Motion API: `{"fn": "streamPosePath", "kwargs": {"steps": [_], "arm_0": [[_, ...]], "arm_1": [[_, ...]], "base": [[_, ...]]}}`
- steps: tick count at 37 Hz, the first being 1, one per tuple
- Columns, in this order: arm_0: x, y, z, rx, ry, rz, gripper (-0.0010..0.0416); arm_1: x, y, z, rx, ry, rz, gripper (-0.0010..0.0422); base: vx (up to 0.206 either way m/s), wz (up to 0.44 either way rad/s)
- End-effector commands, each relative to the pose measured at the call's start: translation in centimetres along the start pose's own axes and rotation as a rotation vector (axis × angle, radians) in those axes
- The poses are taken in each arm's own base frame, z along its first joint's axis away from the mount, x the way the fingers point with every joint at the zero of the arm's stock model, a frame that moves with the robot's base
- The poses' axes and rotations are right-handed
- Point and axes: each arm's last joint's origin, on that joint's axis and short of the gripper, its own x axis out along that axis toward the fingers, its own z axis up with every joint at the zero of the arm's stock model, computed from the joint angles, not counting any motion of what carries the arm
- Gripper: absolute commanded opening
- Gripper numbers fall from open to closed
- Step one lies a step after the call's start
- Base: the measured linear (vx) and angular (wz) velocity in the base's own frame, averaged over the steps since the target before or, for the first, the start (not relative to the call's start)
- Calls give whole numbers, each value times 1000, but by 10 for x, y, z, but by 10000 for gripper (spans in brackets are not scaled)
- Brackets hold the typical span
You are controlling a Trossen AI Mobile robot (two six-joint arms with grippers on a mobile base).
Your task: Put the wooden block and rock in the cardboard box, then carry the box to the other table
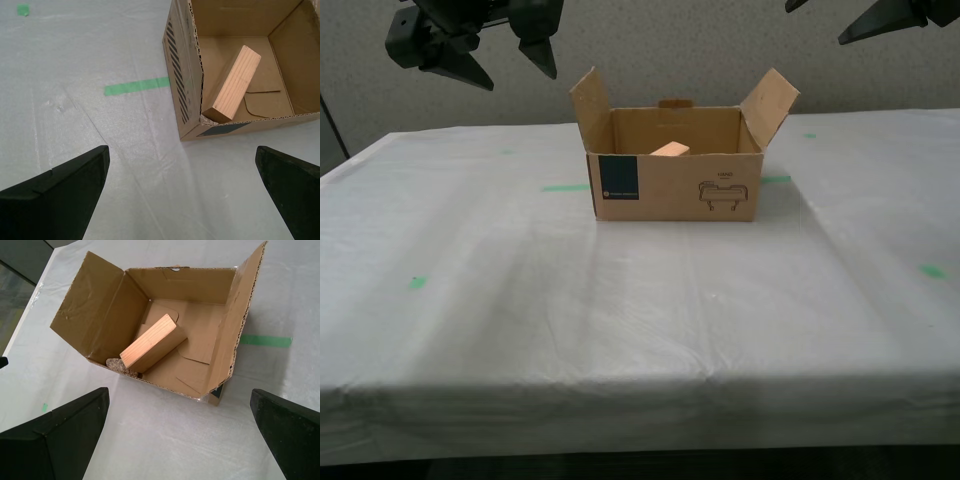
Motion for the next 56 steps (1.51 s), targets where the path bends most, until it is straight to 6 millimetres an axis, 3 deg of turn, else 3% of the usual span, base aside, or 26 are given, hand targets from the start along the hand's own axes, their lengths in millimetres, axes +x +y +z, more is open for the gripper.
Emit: {"fn": "streamPosePath", "kwargs": {"steps": [1,56], "arm_0": [[0,0,0,2,-2,-1,394],[0,0,0,2,-2,-1,394]], "arm_1": [[0,0,0,-1,-3,3,400],[0,0,0,-1,-3,2,400]], "base": [[0,0],[0,0]]}}
